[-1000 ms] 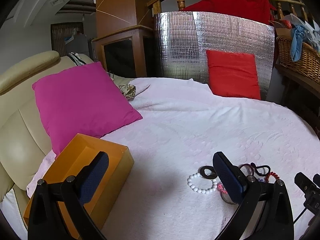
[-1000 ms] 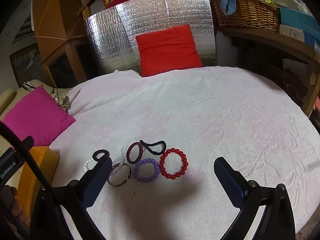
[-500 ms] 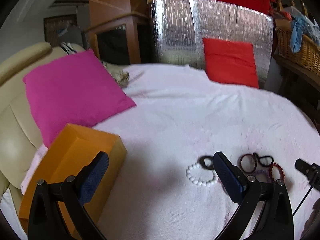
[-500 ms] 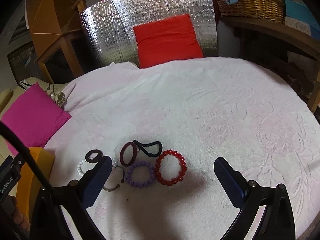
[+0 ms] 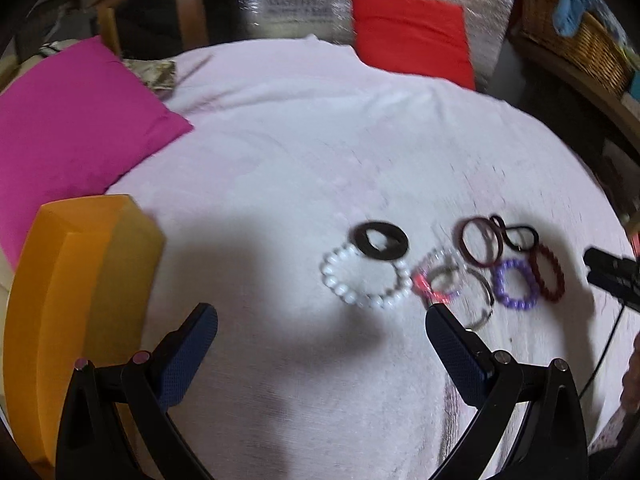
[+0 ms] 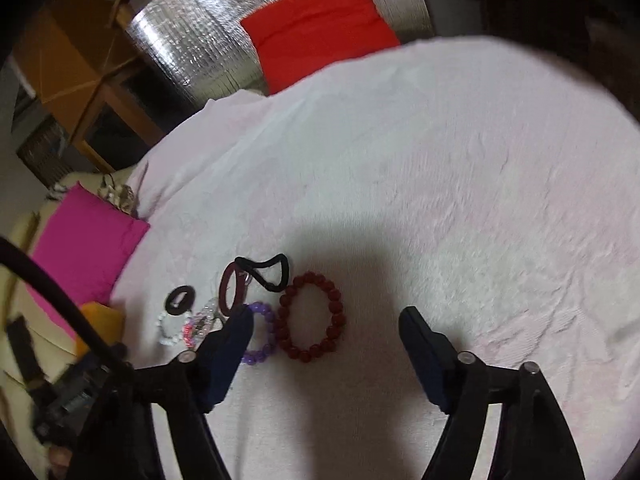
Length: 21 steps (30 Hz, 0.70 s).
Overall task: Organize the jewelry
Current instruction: 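Grasp the pink-and-clear bead bracelet with the left tool while the right tool grasps the red bead bracelet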
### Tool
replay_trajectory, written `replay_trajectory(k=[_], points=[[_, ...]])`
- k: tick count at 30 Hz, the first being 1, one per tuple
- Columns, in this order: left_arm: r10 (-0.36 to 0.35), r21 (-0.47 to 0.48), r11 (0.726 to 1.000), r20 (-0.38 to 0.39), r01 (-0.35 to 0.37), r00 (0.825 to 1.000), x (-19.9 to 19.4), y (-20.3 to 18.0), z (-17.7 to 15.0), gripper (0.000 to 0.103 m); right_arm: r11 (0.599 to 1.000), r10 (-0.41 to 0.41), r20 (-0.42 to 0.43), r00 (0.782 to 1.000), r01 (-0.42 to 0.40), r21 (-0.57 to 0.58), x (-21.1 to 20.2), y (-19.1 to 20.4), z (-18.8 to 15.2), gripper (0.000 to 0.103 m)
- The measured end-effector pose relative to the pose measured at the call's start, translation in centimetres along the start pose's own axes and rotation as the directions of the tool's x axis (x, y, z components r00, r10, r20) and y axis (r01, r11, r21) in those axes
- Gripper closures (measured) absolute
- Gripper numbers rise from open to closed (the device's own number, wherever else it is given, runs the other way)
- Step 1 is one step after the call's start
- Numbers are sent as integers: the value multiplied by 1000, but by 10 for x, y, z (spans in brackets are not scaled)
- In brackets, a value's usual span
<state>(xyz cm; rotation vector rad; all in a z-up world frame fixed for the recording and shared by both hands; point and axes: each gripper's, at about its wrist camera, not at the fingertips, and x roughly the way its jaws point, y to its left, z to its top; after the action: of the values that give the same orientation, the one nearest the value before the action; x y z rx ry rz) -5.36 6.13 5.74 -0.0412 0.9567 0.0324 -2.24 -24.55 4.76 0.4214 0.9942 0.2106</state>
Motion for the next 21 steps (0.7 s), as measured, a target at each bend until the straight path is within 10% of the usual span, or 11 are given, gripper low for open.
replay_trajectory(k=[5,12,21], points=[[-49,16,999,-26,50,998,6,-8,-3,0,1000,-5,-28,1000,5,-10,14,0,3,51],[-120,46,991,-66,123,991,11,-20,-8,2,981,-130,-20,991,125,-147,34,18,0,56],[-220,55,972,-115,227,969,22,-33,-8,29,920,-261,58,964,267,-289,49,36,-13,76]])
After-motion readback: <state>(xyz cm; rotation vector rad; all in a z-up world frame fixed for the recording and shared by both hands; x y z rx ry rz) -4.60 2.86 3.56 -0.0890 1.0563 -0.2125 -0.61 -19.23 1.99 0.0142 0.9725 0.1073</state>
